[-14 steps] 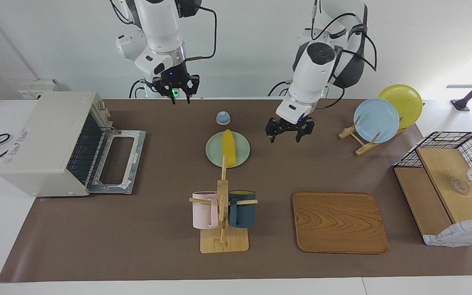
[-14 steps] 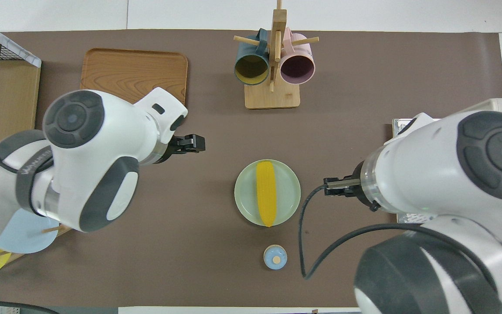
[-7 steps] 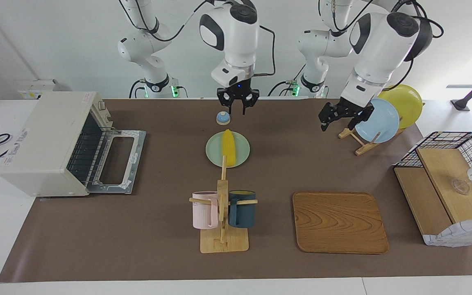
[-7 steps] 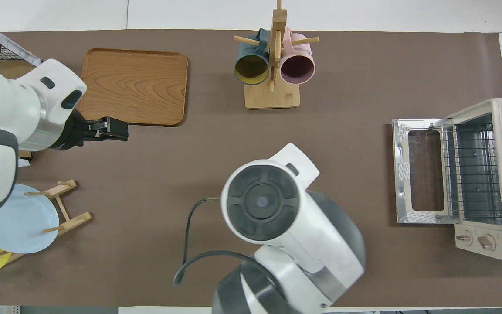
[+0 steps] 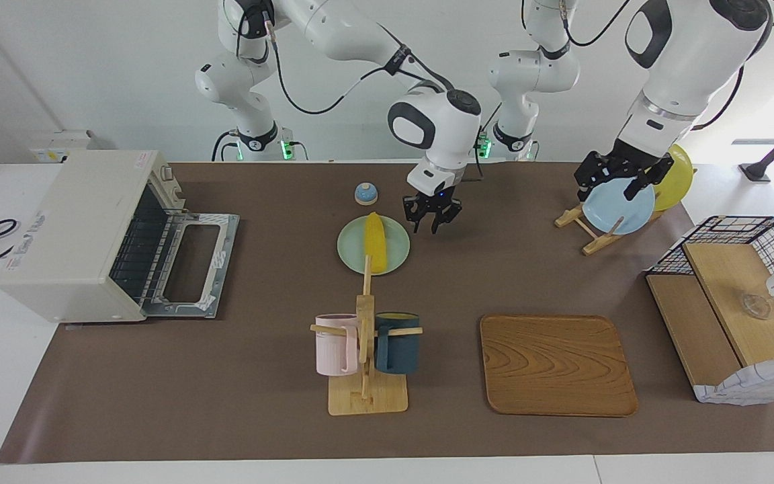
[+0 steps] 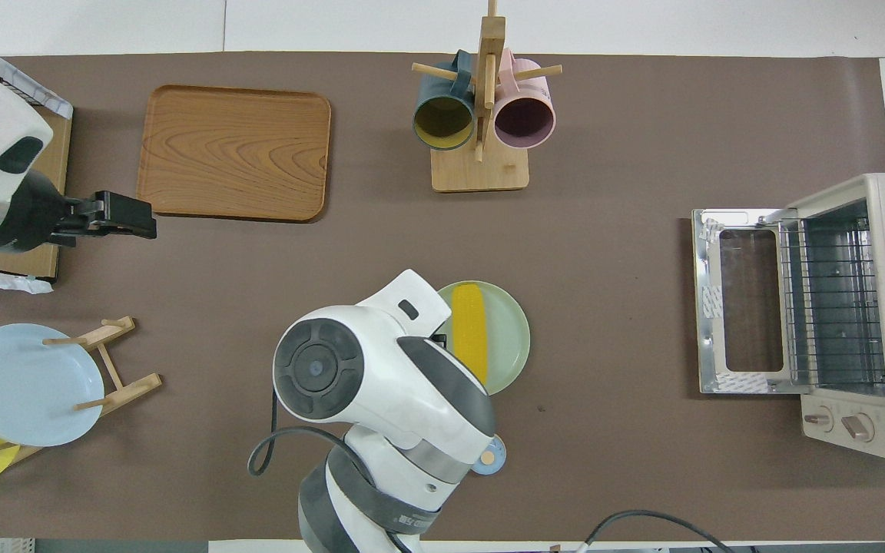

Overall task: Put corn in oven
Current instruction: 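Grasp the green plate rim with the right gripper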

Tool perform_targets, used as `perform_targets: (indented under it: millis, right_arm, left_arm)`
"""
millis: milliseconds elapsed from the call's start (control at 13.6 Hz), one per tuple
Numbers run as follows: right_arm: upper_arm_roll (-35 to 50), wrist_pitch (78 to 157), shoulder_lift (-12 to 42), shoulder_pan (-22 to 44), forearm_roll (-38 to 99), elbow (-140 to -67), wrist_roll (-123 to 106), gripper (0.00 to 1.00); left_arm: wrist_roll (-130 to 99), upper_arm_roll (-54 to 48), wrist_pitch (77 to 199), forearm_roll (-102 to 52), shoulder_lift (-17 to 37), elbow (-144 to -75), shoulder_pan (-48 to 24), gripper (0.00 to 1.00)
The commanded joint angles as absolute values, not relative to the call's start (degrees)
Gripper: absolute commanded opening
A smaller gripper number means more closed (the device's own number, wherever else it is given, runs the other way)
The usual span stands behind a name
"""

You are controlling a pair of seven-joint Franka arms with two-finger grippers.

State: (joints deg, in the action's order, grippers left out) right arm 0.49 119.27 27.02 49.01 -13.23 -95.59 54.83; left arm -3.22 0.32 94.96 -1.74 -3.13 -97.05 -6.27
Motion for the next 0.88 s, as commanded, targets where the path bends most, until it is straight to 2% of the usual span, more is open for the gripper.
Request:
perform_targets:
  millis: [0,293,440,514,660,807]
  right_arm:
    - [0.7,121.28,24.96,48.25,-15.29,-99.92,53.88,0.47]
    - [0.7,126.81,23.29,47.9,-16.7,-106.6,53.7,0.43]
    - [0.7,126.74,23.12,47.81,-16.79,-107.22,53.61,0.42]
    - [0.7,126.48,23.03,47.81,-16.79,-107.31,53.61,0.34]
    - [0.7,126.12,22.68,47.9,-16.96,-107.75,53.61,0.0]
    - [0.7,124.9,22.59,47.99,-17.49,-107.84,53.53,0.0]
  left_arm:
    - [-1.14,-0.26,90.37,-0.62,-5.18,-97.29,-4.31,1.0]
    - [-1.23,-0.35,88.42,-0.62,-8.17,-101.33,-5.36,1.0]
    - [-1.58,-0.26,89.64,-0.62,-7.13,-100.12,-6.85,1.0]
    - [-1.93,-0.26,91.21,-0.7,-6.08,-98.37,-7.03,1.0]
    - [-2.55,-0.09,91.85,-1.05,-3.35,-95.82,-6.94,1.0]
    - [-2.64,-0.17,91.76,-0.97,-0.46,-92.92,-6.51,1.0]
